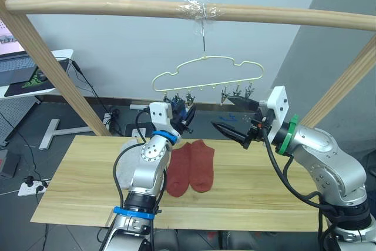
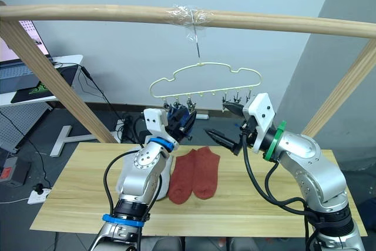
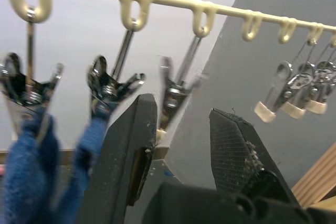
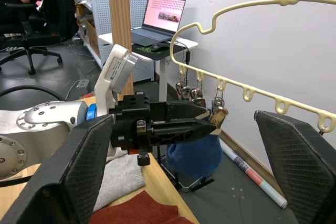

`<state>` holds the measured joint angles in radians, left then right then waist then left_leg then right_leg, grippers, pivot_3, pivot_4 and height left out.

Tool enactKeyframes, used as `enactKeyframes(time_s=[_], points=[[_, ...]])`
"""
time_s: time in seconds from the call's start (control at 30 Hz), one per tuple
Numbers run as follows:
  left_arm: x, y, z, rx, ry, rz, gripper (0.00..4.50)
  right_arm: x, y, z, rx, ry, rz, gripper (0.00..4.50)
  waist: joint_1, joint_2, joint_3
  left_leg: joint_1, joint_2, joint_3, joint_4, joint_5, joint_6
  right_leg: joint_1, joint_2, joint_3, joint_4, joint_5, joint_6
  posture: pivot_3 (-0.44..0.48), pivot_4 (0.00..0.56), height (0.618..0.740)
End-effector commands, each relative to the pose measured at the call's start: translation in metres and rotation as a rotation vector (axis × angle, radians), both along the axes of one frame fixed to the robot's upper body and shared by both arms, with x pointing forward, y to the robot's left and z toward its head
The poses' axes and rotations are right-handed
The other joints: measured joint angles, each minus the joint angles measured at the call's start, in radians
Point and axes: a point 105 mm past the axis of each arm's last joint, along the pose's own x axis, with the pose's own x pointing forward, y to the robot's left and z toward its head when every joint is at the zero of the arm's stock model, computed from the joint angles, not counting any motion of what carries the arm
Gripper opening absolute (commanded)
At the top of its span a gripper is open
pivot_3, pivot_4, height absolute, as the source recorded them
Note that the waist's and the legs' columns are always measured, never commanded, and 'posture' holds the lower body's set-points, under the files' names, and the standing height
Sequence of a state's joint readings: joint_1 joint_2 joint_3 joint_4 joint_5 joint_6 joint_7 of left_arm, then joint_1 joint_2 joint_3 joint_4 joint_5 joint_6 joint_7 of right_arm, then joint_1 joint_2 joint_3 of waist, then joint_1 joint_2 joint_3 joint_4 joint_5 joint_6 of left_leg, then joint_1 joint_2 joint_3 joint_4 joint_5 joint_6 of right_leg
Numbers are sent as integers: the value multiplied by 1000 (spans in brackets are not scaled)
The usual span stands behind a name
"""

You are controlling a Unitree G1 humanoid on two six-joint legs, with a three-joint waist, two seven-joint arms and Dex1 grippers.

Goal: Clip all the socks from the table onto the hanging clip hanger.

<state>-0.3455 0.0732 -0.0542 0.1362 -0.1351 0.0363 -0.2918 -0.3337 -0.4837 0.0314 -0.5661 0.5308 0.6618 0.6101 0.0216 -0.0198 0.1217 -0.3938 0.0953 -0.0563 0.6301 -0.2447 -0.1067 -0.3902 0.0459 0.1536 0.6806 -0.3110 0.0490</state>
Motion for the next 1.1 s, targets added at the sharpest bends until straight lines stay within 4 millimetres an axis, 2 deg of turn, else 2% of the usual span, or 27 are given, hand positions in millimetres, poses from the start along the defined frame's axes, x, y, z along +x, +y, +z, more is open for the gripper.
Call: enactKeyframes(time_s=[0.03,0.17,0.37,0.53,1.1], points=[[-1,-2,8,-6,-36,-7,1926,-4,2,14,17,-60,20,4500,0,0,0,0,0,0,0,0,0,0,0,0,0,0,0,44,91,740],[0,-4,10,-11,-38,-15,1926,-4,2,16,25,-61,14,4500,0,0,0,0,0,0,0,0,0,0,0,0,0,0,0,44,91,740],[13,-13,20,-26,-65,-7,1926,-3,2,17,32,-62,13,4500,0,0,0,0,0,0,1,0,0,0,0,0,0,0,0,44,91,740],[13,-16,23,-20,-83,-20,1926,-3,2,18,32,-63,9,4500,0,0,0,0,0,0,0,0,0,0,0,0,0,0,0,39,85,740],[12,-10,27,41,-136,26,1926,-2,3,15,27,-60,6,4500,0,0,0,0,0,-1,1,0,0,1,0,0,1,0,0,35,82,740]])
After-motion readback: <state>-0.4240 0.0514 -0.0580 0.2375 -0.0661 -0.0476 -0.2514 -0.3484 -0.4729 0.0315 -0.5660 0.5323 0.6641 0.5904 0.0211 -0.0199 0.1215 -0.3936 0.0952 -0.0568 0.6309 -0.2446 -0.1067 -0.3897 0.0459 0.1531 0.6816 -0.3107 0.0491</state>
